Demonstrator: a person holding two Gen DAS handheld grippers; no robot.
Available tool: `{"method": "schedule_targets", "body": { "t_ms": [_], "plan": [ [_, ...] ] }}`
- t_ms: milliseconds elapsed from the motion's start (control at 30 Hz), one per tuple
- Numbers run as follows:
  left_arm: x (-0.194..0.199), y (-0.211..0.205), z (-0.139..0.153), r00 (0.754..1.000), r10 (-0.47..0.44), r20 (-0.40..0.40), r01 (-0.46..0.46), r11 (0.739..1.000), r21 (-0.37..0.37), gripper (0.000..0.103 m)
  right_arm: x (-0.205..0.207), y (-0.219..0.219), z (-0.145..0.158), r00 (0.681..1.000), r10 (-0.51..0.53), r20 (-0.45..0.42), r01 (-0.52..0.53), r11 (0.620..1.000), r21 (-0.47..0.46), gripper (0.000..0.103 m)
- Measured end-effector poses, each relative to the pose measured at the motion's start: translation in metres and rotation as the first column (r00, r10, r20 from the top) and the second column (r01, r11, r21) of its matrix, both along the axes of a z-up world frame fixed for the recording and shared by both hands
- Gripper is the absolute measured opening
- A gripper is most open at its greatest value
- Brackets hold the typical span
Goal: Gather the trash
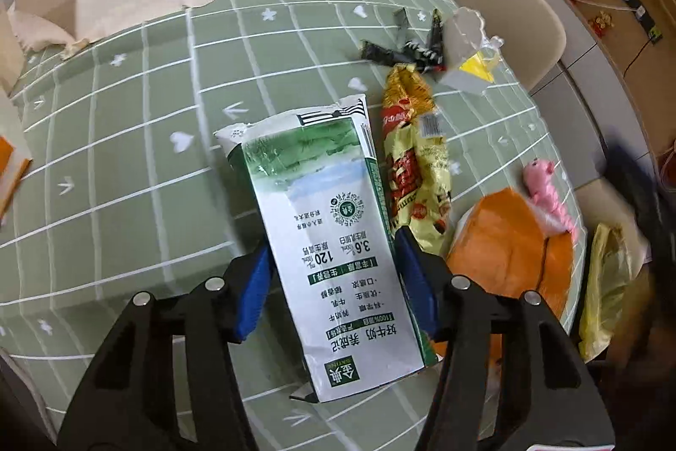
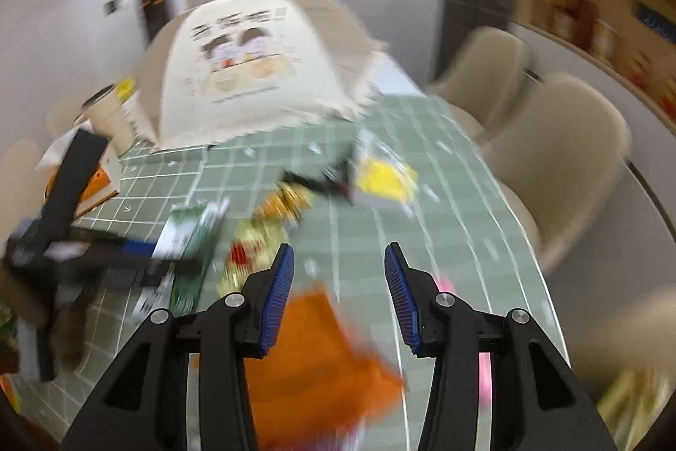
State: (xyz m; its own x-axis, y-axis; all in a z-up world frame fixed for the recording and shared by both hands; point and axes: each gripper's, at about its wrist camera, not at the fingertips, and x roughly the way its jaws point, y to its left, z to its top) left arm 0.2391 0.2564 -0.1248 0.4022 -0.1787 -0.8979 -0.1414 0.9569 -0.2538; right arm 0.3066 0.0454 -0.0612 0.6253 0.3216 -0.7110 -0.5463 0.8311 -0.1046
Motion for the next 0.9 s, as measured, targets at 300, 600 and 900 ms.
{"method": "schedule_targets", "body": {
  "t_ms": [300, 600, 900],
  "plan": [
    [-0.008, 0.019, 0.002, 0.999, 0.007, 0.043, -0.004, 0.998, -0.063, 0.055, 0.085, 0.087, -0.061, 0.968, 0.249, -0.019, -0.244, 0.930, -0.274, 0.038],
    [-0.007, 0.023, -0.003, 0.999, 0.010, 0.042, -0.006, 0.996, -0.093, 0.058, 0.116, 0.104, -0.093, 0.976, 0.219, -0.015, -0.206, 0.889, -0.409, 0.035],
    [-0.007, 0.019, -0.001, 0.999, 0.013, 0.037, -0.009, 0.994, -0.106, 0.063, 0.086, 0.061, -0.059, 0.988, 0.091, -0.121, -0.112, 0.977, -0.179, 0.012]
  ]
}}
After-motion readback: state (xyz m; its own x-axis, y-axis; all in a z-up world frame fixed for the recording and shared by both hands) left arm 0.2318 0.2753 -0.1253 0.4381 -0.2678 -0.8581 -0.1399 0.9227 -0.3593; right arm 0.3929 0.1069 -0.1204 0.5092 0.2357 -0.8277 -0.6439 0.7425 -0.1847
